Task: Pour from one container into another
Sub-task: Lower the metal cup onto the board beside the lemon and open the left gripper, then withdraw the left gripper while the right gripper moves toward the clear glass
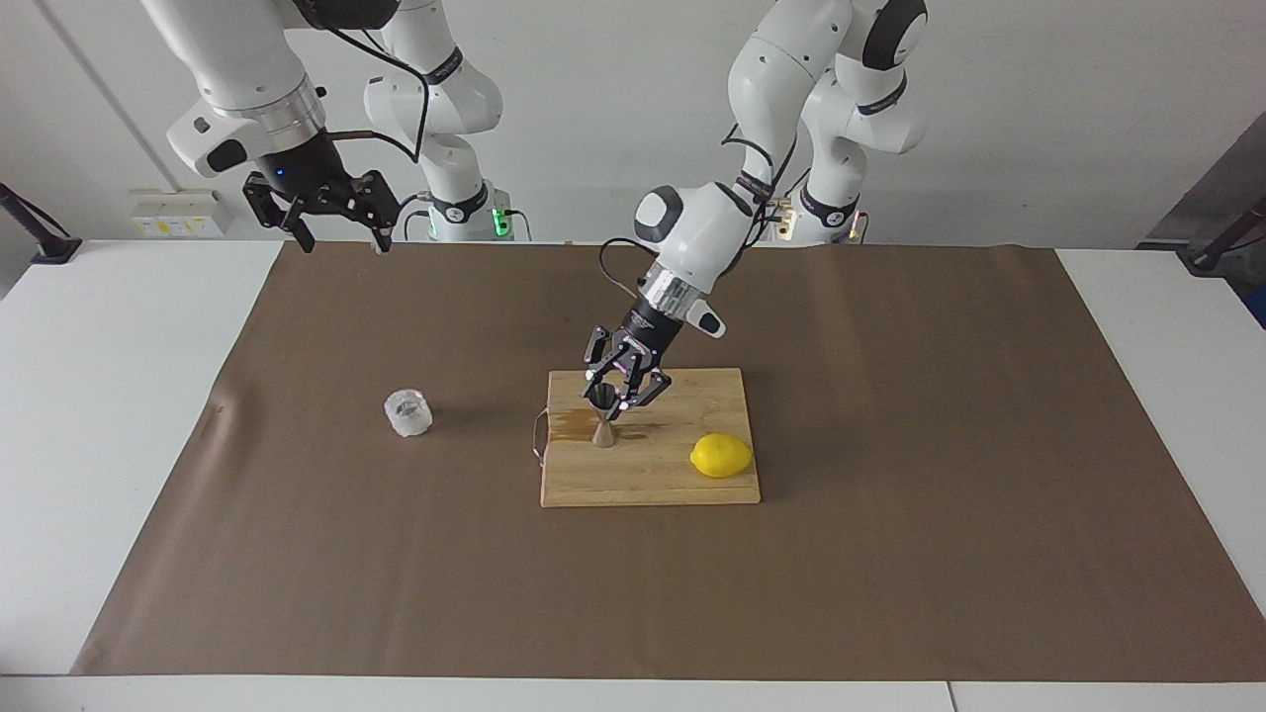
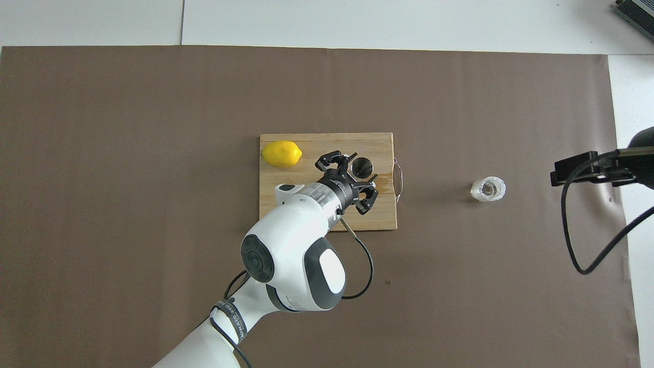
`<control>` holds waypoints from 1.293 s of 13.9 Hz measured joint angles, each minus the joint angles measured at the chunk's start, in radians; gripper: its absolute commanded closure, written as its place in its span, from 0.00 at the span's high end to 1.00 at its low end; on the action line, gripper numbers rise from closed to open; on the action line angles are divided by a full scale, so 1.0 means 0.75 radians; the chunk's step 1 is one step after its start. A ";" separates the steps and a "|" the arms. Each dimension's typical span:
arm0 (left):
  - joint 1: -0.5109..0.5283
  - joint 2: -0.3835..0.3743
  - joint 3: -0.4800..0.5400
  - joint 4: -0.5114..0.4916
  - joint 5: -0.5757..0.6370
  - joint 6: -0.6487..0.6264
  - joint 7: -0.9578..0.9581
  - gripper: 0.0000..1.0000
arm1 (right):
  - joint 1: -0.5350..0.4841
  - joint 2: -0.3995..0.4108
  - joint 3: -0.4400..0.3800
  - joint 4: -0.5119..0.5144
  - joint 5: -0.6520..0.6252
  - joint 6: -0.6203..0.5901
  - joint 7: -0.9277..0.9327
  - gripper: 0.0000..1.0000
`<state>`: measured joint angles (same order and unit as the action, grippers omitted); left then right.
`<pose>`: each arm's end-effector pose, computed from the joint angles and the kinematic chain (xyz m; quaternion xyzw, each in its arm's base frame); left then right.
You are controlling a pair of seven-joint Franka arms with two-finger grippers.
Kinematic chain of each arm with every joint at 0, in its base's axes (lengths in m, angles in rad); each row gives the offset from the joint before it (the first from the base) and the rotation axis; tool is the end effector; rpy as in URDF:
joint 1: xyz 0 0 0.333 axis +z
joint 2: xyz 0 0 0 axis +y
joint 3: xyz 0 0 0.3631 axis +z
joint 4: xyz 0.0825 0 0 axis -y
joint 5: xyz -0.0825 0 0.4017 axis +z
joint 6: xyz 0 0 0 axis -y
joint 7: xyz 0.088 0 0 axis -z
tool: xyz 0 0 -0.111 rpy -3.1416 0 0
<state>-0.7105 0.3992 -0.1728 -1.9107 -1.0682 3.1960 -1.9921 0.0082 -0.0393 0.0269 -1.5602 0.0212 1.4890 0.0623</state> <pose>0.5031 -0.4628 0.3859 0.3948 0.8183 -0.1684 0.3823 0.5492 0.0221 0.6878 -0.9997 0.0129 0.0164 0.0093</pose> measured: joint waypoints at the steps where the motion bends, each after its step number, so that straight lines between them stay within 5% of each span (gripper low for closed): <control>1: -0.003 0.000 0.000 0.000 0.000 0.001 0.000 1.00 | 0.000 0.000 0.000 0.000 0.000 0.000 0.000 1.00; 6: -0.003 -0.033 0.012 0.012 0.004 -0.006 0.004 1.00 | -0.031 0.000 -0.013 0.000 0.000 0.000 0.000 1.00; 9: 0.029 -0.118 0.060 0.013 0.032 -0.164 0.039 1.00 | -0.037 0.000 -0.014 0.000 0.000 -0.001 0.000 1.00; 14: 0.237 -0.212 0.081 0.041 0.359 -0.597 0.057 1.00 | -0.037 -0.001 -0.013 0.000 0.000 -0.034 0.000 1.00; 18: 0.293 -0.222 0.080 0.078 0.674 -0.769 0.093 1.00 | -0.033 -0.002 -0.008 0.002 0.000 -0.024 0.000 1.00</control>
<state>-0.4905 0.2330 -0.1126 -1.8526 -0.5627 2.6189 -1.9222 -0.0168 -0.0407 0.0213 -1.5586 0.0212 1.4710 0.0624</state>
